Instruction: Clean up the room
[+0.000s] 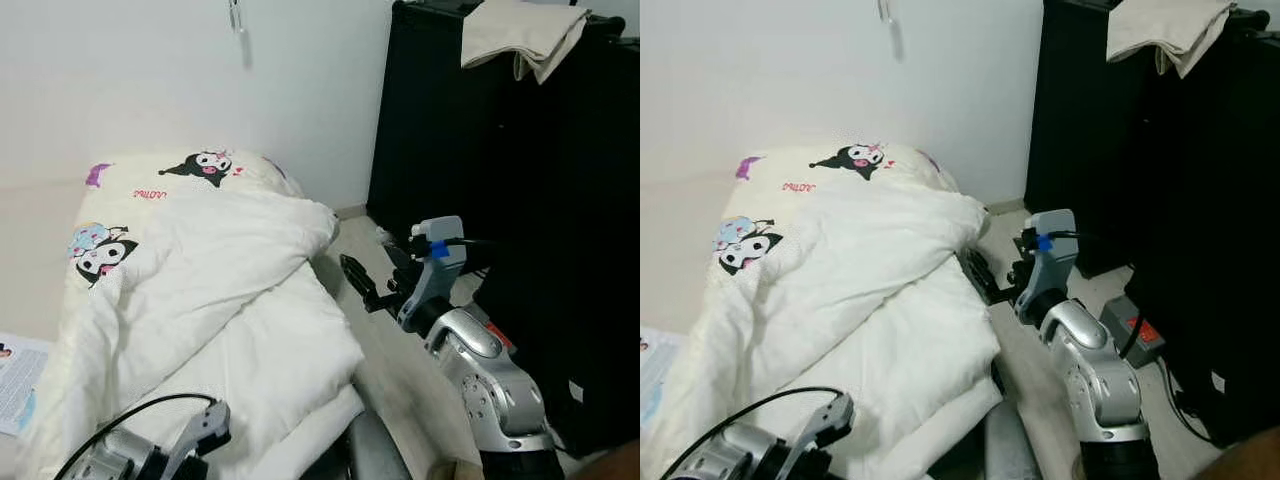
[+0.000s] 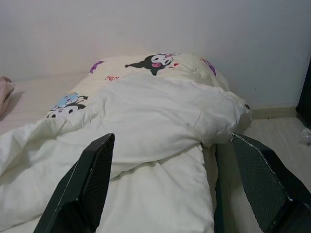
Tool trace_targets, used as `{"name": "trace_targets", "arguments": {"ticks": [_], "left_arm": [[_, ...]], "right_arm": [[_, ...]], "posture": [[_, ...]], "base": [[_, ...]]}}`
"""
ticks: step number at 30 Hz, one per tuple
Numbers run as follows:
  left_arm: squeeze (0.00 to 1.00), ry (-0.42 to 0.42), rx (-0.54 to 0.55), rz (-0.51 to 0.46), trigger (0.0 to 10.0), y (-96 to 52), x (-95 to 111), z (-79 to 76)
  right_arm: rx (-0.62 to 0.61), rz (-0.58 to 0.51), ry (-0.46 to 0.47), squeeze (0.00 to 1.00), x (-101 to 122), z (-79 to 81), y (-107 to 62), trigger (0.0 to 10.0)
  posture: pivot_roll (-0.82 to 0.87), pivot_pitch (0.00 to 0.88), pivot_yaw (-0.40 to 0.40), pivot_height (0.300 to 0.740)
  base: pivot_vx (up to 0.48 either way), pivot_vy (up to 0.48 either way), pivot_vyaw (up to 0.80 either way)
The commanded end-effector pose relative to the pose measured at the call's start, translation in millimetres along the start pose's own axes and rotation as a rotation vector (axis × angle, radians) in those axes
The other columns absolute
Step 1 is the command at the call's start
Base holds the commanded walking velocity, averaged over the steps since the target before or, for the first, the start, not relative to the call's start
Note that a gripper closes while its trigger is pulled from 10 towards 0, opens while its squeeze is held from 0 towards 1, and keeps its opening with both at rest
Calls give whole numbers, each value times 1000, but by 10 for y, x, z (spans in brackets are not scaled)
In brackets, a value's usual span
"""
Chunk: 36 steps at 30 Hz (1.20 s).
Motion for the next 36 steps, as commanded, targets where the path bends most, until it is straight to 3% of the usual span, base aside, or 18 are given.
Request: {"name": "trace_targets", "arguments": {"ticks": [1, 4, 9, 13, 16, 18, 19, 21, 22, 23, 24, 26, 27, 28, 30, 32, 35, 36], "left_arm": [[1000, -8, -14, 6, 10000, 30, -21, -19], [1000, -14, 22, -41, 10000, 42, 95, 67], [1000, 9, -54, -63, 10000, 35, 253, -44], [1000, 85, -171, -34, 10000, -17, 460, -305], [1000, 124, -179, -52, 10000, -37, 561, -336], [1000, 227, -105, -194, 10000, -88, 976, -192], [1000, 227, -105, -194, 10000, -88, 976, -192], [1000, 332, 64, -379, 10000, -172, 1484, 70], [1000, 332, 64, -379, 10000, -172, 1484, 70], [1000, 362, 247, -485, 10000, -264, 1787, 339], [1000, 362, 247, -485, 10000, -264, 1787, 339], [1000, 364, 596, -603, 10000, -485, 2180, 805], [1000, 364, 596, -603, 10000, -485, 2180, 805], [1000, 323, 825, -611, 10000, -660, 2281, 1098], [1000, 323, 825, -611, 10000, -660, 2281, 1098], [1000, 256, 1152, -556, 10000, -974, 2343, 1457], [1000, 234, 1233, -538, 10000, -1069, 2349, 1528], [1000, 216, 1323, -520, 10000, -1209, 2379, 1595]], "right_arm": [[-1, -5, -15, 0, 4, 3, 22, 10000], [-2, -6, -18, 0, 6, -3, 29, 10000], [-3, -8, -21, 0, 16, -13, 38, 10000], [-1, -10, -25, 0, 10, -23, 50, 10000], [0, -10, -24, 0, 6, -22, 52, 10000], [-3, -12, -18, 0, -6, -17, 47, 10000], [-3, -12, -18, 0, -6, -17, 47, 10000], [-5, -11, -12, 0, -26, -11, 39, 10000], [-5, -11, -12, 0, -26, -11, 39, 10000], [-7, -9, -8, 0, -44, -2, 30, 10000], [-7, -9, -8, 0, -44, -2, 30, 10000], [-9, -4, 4, 0, -79, 21, 14, 10000], [-9, -4, 4, 0, -79, 21, 14, 10000], [-10, 3, 14, 0, -122, 43, 0, 10000], [-10, 3, 14, 0, -122, 43, 0, 10000], [-13, 17, 34, 0, -214, 102, -40, 10000], [-15, 20, 40, 0, -239, 123, -56, 10000], [-19, 24, 48, 0, -264, 137, -81, 10000]], "posture": [[-257, 24, 18, 550], [-257, 24, 18, 550], [-257, 22, 18, 550], [-257, 15, 15, 550], [-257, 18, 20, 550], [-253, 32, 23, 550], [-253, 32, 23, 550], [-256, 41, 26, 550], [-256, 41, 26, 550], [-257, 50, 29, 550], [-257, 50, 29, 550], [-260, 67, 32, 550], [-260, 67, 32, 550], [-262, 82, 39, 550], [-262, 82, 39, 550], [-282, 111, 56, 550], [-282, 111, 56, 550], [-287, 129, 62, 550]], "base": [[0, 0, 0], [0, 0, 0], [0, 0, 0], [0, 0, 0], [0, 0, 0], [0, 0, 0], [0, 0, 0], [0, 0, 0], [0, 0, 0], [0, 0, 0], [0, 0, 0], [0, 0, 0], [0, 0, 0], [0, 0, 0], [0, 0, 0], [0, 0, 0], [0, 0, 0], [0, 0, 0]]}}
Point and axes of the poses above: a point about 5 cm out from each wrist's last joint towards the gripper, its own y axis pointing out of the wrist towards the gripper, its own x axis along the axis of the wrist's last joint, z = x × y, the point moved 5 cm from there along y, pointing out of the wrist towards the gripper, and after that the axes turned 11 degrees about y, right-handed, at the moved point
